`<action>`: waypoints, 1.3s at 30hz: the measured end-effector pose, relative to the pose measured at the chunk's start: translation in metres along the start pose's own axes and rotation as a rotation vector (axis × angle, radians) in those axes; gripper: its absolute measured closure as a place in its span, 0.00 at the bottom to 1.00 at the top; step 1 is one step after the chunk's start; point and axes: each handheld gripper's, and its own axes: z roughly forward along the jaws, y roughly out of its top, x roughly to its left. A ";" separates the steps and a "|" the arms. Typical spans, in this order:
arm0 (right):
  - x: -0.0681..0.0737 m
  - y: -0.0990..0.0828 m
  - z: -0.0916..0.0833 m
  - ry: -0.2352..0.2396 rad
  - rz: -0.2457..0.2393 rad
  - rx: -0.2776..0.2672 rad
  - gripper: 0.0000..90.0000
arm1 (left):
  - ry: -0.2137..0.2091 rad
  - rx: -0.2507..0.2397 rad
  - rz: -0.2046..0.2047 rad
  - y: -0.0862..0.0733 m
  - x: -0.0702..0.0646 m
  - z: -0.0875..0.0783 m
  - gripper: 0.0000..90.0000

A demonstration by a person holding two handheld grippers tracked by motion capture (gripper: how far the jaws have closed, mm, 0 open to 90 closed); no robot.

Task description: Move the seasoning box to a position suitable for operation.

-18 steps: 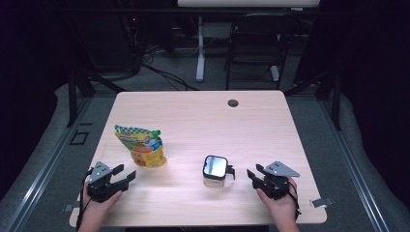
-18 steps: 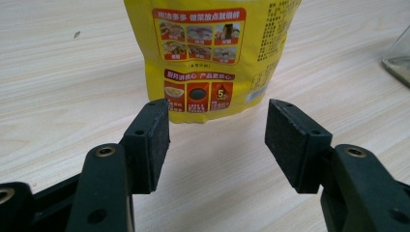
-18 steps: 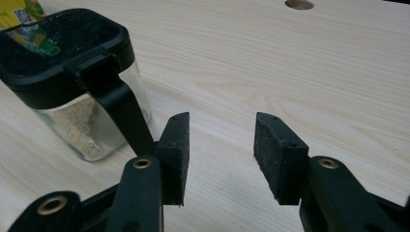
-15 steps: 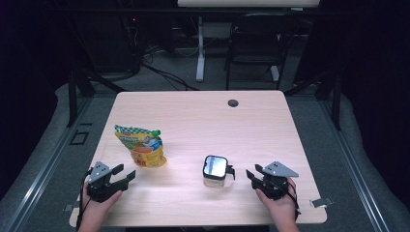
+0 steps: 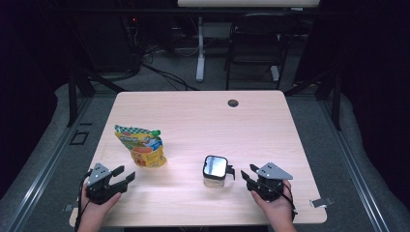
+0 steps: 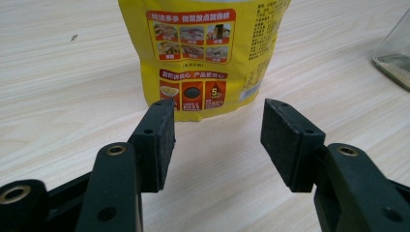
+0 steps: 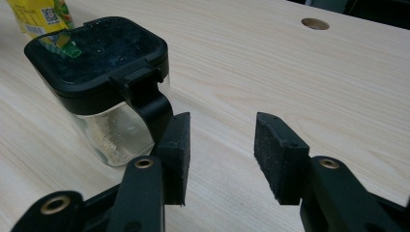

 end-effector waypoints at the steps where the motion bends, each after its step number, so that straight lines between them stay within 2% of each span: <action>1: 0.000 0.000 0.000 0.000 0.000 0.000 0.64 | -0.002 -0.010 -0.005 -0.001 0.000 0.000 0.52; 8: 0.006 0.002 0.002 0.037 -0.031 0.011 0.64 | -0.012 -0.013 0.003 -0.001 0.000 -0.003 0.53; 19: 0.011 0.003 0.003 0.094 -0.062 0.023 0.65 | -0.005 -0.003 0.014 -0.001 0.000 0.000 0.53; 24: 0.014 0.002 0.008 0.101 -0.079 0.043 0.66 | -0.004 0.011 0.015 -0.001 -0.001 -0.001 0.53; 31: 0.018 0.002 0.021 0.118 -0.087 0.062 0.66 | 0.004 0.000 0.012 -0.004 0.001 -0.004 0.53; 33: 0.020 0.002 0.025 0.115 -0.107 0.083 0.67 | 0.007 0.010 0.012 -0.005 0.001 -0.006 0.53; 39: 0.021 0.003 0.031 0.116 -0.134 0.092 0.71 | 0.019 0.007 0.006 -0.007 0.002 -0.008 0.54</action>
